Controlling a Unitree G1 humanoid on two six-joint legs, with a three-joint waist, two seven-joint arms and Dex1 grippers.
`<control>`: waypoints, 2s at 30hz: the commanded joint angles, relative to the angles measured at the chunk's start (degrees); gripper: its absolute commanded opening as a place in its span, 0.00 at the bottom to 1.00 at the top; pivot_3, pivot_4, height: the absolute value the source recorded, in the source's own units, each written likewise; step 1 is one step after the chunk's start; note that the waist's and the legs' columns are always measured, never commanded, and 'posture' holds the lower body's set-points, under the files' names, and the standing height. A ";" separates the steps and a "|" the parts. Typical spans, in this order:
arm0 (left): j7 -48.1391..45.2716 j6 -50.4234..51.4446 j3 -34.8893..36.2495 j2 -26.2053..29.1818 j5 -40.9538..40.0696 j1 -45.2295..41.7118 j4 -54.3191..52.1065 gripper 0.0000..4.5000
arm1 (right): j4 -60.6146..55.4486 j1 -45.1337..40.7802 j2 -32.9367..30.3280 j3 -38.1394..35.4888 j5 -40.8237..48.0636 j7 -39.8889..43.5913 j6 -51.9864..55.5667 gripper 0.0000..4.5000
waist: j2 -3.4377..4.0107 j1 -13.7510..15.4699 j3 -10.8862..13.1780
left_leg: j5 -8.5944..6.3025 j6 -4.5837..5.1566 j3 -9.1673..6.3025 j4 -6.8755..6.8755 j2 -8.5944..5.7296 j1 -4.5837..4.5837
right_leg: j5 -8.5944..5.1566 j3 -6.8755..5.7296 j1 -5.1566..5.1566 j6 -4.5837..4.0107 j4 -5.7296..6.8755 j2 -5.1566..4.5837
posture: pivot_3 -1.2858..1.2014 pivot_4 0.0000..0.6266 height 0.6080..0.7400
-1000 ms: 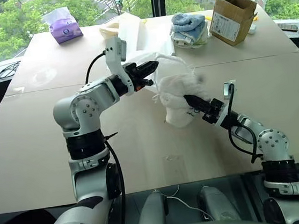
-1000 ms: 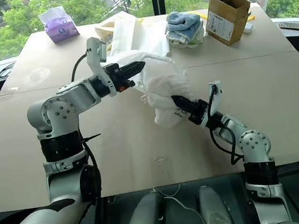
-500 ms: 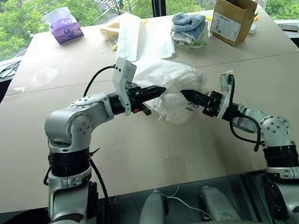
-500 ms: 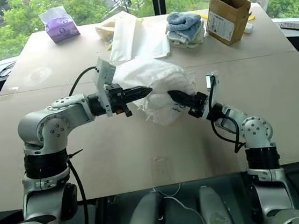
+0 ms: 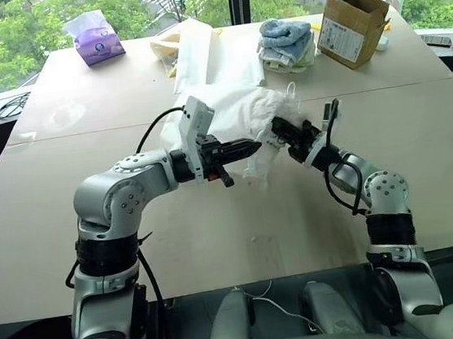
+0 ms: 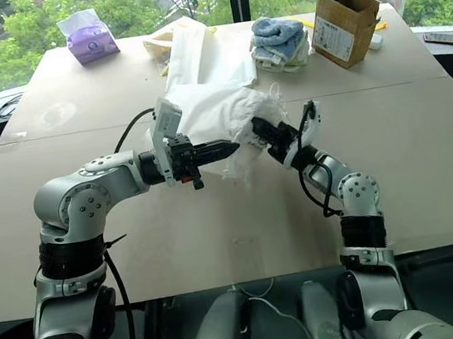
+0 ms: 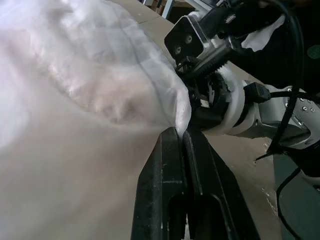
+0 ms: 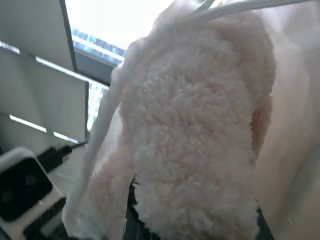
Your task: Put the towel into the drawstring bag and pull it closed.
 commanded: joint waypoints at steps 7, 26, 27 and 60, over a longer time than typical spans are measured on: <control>0.93 -0.71 1.06 0.35 -0.59 0.22 -0.26 0.00 | -1.89 0.03 -5.87 9.08 -9.11 14.05 -2.06 0.00 | -0.01 -0.02 0.00 | 0.00 0.01 0.02 0.02 -0.01 0.00 | 0.00 0.02 0.01 0.00 -0.01 0.01 | 0.52 0.24 1.00; -3.34 -6.11 -0.79 0.82 -1.76 1.37 -2.37 0.00 | 8.19 -6.91 1.74 -1.27 -5.32 11.90 -0.82 0.00 | 0.01 -1.27 0.01 | 0.08 -0.12 0.06 -0.11 0.01 0.05 | 0.01 0.06 -0.07 -0.01 0.06 0.02 | 0.52 0.24 1.00; -3.33 -6.03 -0.74 0.71 -2.02 1.48 -2.55 0.00 | 5.41 -5.62 0.53 2.02 -5.97 15.33 1.07 0.00 | 0.01 -1.17 0.01 | 0.09 -0.12 0.03 -0.11 0.01 0.06 | 0.01 0.04 -0.05 -0.01 0.07 0.03 | 0.52 0.24 1.00; 0.70 -19.71 -1.96 -5.74 7.12 -0.97 4.54 0.00 | 7.41 -4.21 8.29 2.61 -12.27 11.09 -3.83 0.27 | 0.02 -1.17 0.02 | 0.09 -0.13 -0.04 -0.11 -0.01 -0.01 | 0.01 -0.03 -0.10 -0.01 0.05 -0.02 | 0.52 0.24 1.00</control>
